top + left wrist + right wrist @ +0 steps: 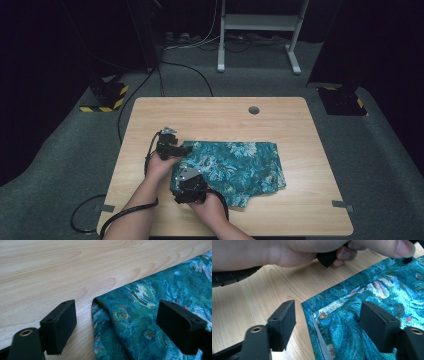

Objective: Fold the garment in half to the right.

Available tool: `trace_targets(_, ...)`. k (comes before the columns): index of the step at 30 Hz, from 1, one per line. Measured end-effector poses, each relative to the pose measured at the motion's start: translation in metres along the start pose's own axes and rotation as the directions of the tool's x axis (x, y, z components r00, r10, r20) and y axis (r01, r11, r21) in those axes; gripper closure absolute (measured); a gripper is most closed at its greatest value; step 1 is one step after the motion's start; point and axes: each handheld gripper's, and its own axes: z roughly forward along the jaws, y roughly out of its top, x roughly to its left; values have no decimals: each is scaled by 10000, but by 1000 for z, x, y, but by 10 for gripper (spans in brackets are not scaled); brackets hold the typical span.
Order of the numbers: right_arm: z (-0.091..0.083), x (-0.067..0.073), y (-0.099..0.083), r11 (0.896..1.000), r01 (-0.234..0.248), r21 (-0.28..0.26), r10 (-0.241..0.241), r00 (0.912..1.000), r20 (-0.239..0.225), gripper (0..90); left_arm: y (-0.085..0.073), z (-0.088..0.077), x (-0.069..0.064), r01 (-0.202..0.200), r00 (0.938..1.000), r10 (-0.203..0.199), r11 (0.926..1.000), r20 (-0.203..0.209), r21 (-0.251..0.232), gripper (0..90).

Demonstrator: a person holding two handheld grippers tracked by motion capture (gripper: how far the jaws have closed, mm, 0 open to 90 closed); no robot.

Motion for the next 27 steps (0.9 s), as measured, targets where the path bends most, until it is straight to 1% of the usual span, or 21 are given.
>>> trace_targets(3,2,1,2,9999,88,104,-88,9999,48,324,1,2,1,9,10000,-9,10000,11,77,216)
trace_targets(7,5,1,2,9997,122,203,-124,9999,103,341,0,2,3,-5,10000,5,10000,6,-11,255)
trace_targets(10,8,0,-2,9988,201,452,-210,9996,198,354,-1,3,1,-165,9999,165,9998,52,-82,296)
trace_targets(11,9,0,-3,9992,114,389,-120,9998,163,357,-1,3,0,-185,9998,186,9997,94,-137,310)
trace_targets(12,9,-2,-5,9995,-33,309,30,9999,121,361,-3,3,-2,-307,9995,309,9993,74,-209,327)
trace_targets(13,9,-2,-5,9997,-26,261,22,9999,163,374,-4,4,-3,-411,9991,412,9988,59,-261,344)
trace_targets(15,10,-2,-4,9996,59,285,-63,9999,121,414,-5,4,-5,-525,9986,527,9981,37,-330,396)
trace_targets(19,11,-3,-2,9996,-16,278,11,9999,158,490,-7,4,-9,-681,9977,681,9971,-7,-328,484)
trace_targets(23,10,-4,-2,9996,-91,249,84,9996,288,585,-9,3,-11,-688,9976,688,9970,-3,-354,587)
trace_targets(27,10,-4,-3,9998,-35,171,28,9992,390,676,-10,2,-11,-557,9984,559,9979,46,-335,670)
